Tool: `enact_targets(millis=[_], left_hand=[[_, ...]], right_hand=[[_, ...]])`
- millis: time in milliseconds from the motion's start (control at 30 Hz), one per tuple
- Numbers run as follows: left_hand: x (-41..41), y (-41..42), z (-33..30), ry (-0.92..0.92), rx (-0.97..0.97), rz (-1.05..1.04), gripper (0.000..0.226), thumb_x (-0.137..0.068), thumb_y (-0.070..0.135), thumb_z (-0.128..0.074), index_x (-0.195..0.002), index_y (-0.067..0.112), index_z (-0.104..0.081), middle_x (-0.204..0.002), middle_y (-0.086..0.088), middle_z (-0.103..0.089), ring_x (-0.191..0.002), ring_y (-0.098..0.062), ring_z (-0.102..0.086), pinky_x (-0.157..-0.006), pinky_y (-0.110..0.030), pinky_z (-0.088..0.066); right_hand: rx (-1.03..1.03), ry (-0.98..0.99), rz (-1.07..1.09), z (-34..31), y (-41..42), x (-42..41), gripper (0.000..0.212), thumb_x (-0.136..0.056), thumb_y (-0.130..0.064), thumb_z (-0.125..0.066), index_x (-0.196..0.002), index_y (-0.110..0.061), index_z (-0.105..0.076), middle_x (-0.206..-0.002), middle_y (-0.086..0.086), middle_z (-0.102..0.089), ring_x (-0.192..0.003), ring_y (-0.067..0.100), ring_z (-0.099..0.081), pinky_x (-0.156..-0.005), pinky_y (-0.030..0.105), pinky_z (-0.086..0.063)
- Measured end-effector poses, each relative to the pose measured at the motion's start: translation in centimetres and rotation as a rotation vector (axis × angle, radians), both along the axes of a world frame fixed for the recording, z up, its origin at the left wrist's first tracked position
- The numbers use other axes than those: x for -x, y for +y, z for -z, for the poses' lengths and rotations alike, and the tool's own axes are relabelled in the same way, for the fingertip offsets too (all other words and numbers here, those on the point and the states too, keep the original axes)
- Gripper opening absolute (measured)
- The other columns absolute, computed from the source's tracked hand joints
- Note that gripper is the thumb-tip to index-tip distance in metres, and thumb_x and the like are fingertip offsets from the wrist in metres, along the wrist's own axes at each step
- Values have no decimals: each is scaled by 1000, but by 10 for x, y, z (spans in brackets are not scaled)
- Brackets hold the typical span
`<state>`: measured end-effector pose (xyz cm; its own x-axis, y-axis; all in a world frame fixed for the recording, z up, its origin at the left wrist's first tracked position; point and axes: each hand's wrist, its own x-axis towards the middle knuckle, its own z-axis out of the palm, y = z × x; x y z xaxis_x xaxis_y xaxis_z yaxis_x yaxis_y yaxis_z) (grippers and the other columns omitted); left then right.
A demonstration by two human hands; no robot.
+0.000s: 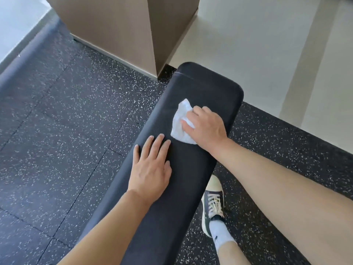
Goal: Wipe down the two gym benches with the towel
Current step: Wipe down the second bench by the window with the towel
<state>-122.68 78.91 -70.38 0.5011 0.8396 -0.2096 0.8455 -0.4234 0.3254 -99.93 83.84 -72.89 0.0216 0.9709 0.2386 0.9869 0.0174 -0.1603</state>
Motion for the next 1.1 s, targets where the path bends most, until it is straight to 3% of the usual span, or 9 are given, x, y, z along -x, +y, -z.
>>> enact_targets(millis=[167,267,367,500,700,933,1100], left_hand=[[-56,60,-3,2,12,-52,60,-103,27,-52,-160,16,-40,-171,-4,-28,-158,-30,-23,-125,-57,-24],[-83,101,-4,9,17,-124,61,-103,27,-52,-161,15,-37,-172,-4,-26,-158,-29,-21,-126,-53,-21],[-101,136,-4,0,21,-189,61,-103,26,-51,-160,14,-36,-172,-5,-25,-158,-30,-20,-127,-50,-21],[-118,161,1,4,26,-185,64,-103,25,-50,-163,12,-32,-173,-6,-24,-158,-30,-21,-129,-47,-21],[-153,155,18,-38,-43,-327,66,-102,28,-43,-164,11,-29,-172,-7,-28,-156,-30,-28,-127,-49,-26],[-152,152,33,-58,-124,-357,69,-97,31,-46,-162,17,-32,-170,-1,-31,-156,-25,-32,-125,-46,-29],[-153,152,33,-48,-111,-344,69,-96,30,-45,-162,14,-33,-170,-4,-32,-156,-27,-32,-126,-48,-29]], right_hand=[[137,-63,7,-4,98,-40,40,-103,-45,-43,-99,-13,-67,-95,7,-61,-88,30,-55,-62,41,-38],[170,-28,-42,-5,146,-57,40,-104,-46,-43,-105,-13,-67,-102,7,-63,-98,32,-56,-70,44,-42],[100,69,-85,-3,145,-65,34,-101,-40,-54,-94,-10,-68,-90,9,-62,-87,33,-58,-64,42,-40],[-18,114,-105,1,82,-79,33,-99,-37,-59,-76,-13,-60,-74,6,-53,-70,28,-51,-58,44,-44],[49,126,-170,13,0,-131,33,-104,-42,-55,-84,-17,-57,-79,-1,-49,-72,21,-44,-61,38,-45],[-44,109,-64,16,33,-133,37,-100,-41,-61,-72,-17,-53,-68,-1,-43,-61,20,-43,-46,33,-38],[-60,151,-68,15,47,-132,38,-98,-38,-64,-68,-18,-50,-65,-1,-42,-58,20,-41,-45,33,-36]])
